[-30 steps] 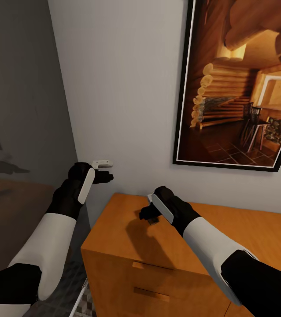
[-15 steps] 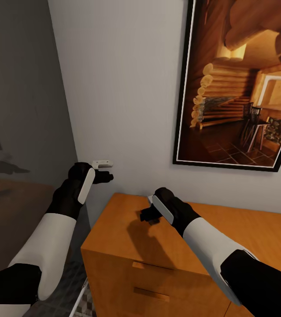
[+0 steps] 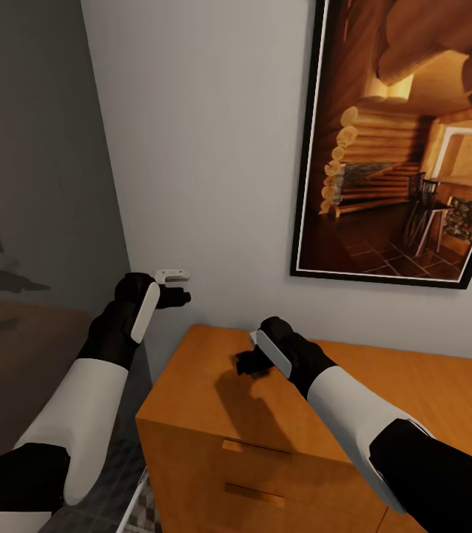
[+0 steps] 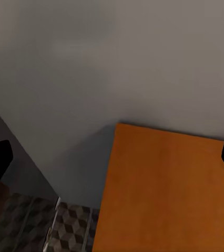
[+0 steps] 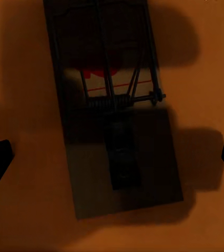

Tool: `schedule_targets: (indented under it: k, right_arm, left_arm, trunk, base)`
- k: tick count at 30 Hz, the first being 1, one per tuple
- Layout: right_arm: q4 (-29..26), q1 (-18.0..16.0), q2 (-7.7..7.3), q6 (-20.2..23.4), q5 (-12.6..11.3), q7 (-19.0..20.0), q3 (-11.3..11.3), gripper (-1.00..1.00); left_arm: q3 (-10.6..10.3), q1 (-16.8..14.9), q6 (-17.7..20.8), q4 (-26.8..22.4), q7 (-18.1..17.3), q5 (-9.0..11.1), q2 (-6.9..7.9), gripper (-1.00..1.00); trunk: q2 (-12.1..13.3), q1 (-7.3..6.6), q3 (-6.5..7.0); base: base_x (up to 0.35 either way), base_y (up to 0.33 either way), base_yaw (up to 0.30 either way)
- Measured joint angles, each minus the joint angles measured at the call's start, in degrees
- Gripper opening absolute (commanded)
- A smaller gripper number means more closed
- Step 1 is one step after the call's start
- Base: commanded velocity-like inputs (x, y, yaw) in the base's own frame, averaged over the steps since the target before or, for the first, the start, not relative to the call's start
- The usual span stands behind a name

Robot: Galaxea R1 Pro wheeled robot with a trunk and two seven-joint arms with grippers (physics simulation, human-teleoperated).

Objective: Take the four mousetraps from the cabinet in the bathroom and place them on the bathroom floor. Make sure all four end up on the same floor surface, and ensure that at least two of them are either under or directly next to the same bathroom sink.

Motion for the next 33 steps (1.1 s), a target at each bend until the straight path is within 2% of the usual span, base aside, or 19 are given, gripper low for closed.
schedule_targets:
  k: [11,12,17,18,33]
  right_arm:
    - [0.01,0.00,0.04,-0.03,0.12,-0.01,0.05,1.00]
    - [0.01,0.00,0.05,-0.03,0.13,0.00,0.05,-1.00]
    - [0.07,0.01,0.06,-0.11,-0.30,0.02,0.00,-1.00]
    - [0.00,0.00,0.05,-0.02,0.36,0.14,0.05,-1.00]
    - [0.00,0.01,-0.02,-0.03,0.40,0.36,0.00,-1.00]
  left_arm:
    - [0.00,0.00,-0.06,0.03,0.00,0.00,-0.01,1.00]
    - [0.00,0.00,-0.06,0.04,0.00,0.00,-0.01,1.00]
    - [0.00,0.00,-0.07,0.06,-0.01,0.00,-0.01,1.00]
    - [0.00,0.00,-0.07,0.05,-0.01,0.00,-0.01,1.00]
    - [0.00,0.00,-0.07,0.06,-0.01,0.00,-0.01,1.00]
  trunk:
    - [0.00,0.00,0.00]
    - [0.00,0.00,0.00]
    - [0.00,0.00,0.00]
    - [0.00,0.00,0.00]
    - [0.00,0.00,0.00]
  base:
    - [0.000,0.000,0.000]
    - [0.000,0.000,0.000]
    - [0.000,0.000,0.000]
    - [0.000,0.000,0.000]
    - [0.000,0.000,0.000]
